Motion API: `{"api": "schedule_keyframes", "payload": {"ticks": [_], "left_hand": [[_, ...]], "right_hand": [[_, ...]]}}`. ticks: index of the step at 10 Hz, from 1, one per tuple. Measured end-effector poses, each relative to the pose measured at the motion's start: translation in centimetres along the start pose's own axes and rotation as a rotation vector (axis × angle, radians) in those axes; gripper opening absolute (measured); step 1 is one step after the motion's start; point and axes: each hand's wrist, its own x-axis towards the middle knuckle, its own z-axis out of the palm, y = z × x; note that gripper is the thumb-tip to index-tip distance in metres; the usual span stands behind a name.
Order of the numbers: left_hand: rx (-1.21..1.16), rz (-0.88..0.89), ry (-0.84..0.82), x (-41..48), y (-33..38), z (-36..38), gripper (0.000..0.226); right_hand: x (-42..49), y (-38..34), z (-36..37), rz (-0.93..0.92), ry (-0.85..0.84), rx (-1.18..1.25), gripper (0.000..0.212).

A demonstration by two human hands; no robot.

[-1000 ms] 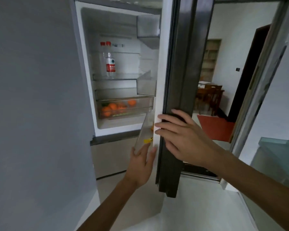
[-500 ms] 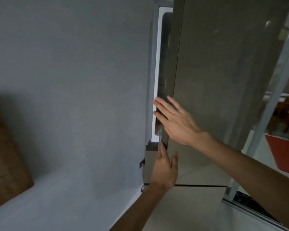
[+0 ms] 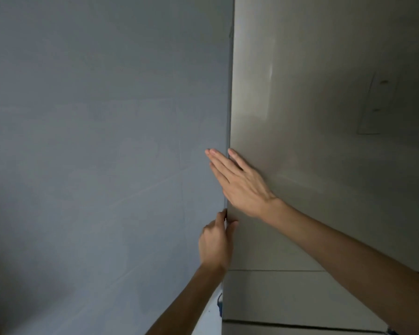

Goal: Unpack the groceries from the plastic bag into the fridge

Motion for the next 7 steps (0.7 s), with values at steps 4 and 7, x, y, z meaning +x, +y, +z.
{"api": "schedule_keyframes", "payload": {"ticks": [4,7], "left_hand": [[0.039,0.050,-0.060,4.0,-1.8,0.1,0.050],[0.156,0.031,-0.187,1.5,-4.3,-10.3,0.033]], "right_hand": [[1.0,0.4,2.5,0.006,-0.078,0.057,0.047],[-2.6,-4.3,-5.9,0.546,-0.420,0.789,0.033]]}}
